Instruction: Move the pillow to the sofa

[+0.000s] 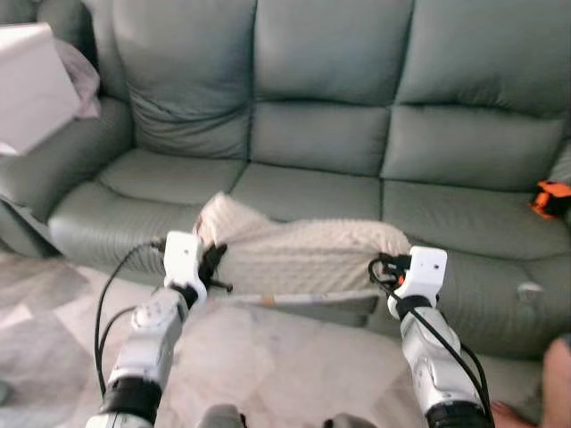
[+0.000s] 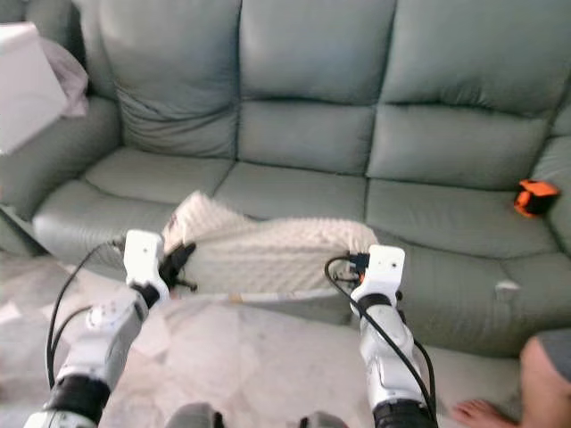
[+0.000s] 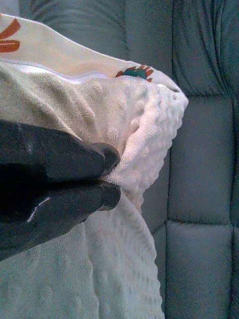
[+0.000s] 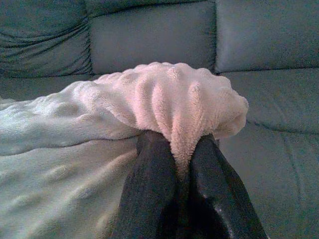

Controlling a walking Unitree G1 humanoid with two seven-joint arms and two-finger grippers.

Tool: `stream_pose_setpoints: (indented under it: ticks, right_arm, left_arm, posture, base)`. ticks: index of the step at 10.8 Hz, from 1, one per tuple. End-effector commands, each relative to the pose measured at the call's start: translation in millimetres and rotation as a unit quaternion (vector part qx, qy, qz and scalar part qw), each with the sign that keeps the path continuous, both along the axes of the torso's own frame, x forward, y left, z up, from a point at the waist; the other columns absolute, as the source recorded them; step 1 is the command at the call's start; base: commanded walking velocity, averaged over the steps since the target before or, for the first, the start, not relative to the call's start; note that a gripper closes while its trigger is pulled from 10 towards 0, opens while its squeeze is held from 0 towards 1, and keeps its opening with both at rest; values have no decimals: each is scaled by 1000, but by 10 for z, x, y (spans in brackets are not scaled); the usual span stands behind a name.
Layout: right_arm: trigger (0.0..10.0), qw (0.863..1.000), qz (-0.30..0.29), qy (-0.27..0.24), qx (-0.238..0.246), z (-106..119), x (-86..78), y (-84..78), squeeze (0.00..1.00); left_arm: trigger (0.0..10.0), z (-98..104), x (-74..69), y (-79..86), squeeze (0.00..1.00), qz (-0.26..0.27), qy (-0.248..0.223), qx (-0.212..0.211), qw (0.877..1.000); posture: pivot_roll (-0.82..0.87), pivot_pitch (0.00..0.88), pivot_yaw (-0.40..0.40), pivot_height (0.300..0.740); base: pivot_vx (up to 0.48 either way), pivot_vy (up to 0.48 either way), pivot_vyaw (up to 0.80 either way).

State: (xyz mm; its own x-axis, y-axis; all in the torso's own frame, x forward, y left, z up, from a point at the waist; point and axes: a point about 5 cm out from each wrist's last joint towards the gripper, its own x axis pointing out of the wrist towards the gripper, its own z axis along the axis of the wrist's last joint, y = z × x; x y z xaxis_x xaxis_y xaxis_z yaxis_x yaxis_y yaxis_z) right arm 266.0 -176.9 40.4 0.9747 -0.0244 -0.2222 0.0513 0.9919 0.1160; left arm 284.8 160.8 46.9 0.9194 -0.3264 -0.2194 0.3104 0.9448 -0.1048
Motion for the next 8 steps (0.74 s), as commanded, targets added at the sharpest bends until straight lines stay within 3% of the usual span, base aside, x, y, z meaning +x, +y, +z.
stream_pose_setpoints:
  ticks: [1,3,8]
  right_arm:
    - [10000,1000,-7,-17,1,79,30,-10,0]
    - [10000,1000,-5,-17,2,83,38,2,0]
    - [10000,1000,-6,-16,1,81,9,17,0]
  left_arm:
    - [10000,90,60,91,0,10,-22,2,1000]
    - [10000,90,73,84,0,10,-24,1,1000]
    - [10000,76,69,51,0,2,-27,-1,1000]
  posture:
    - [-42,0,21,740]
    - [-42,0,22,740]
    - [-45,0,28,740]
  base:
    - [0,0,0]
    - [167,0,0]
    - [402,0,0]
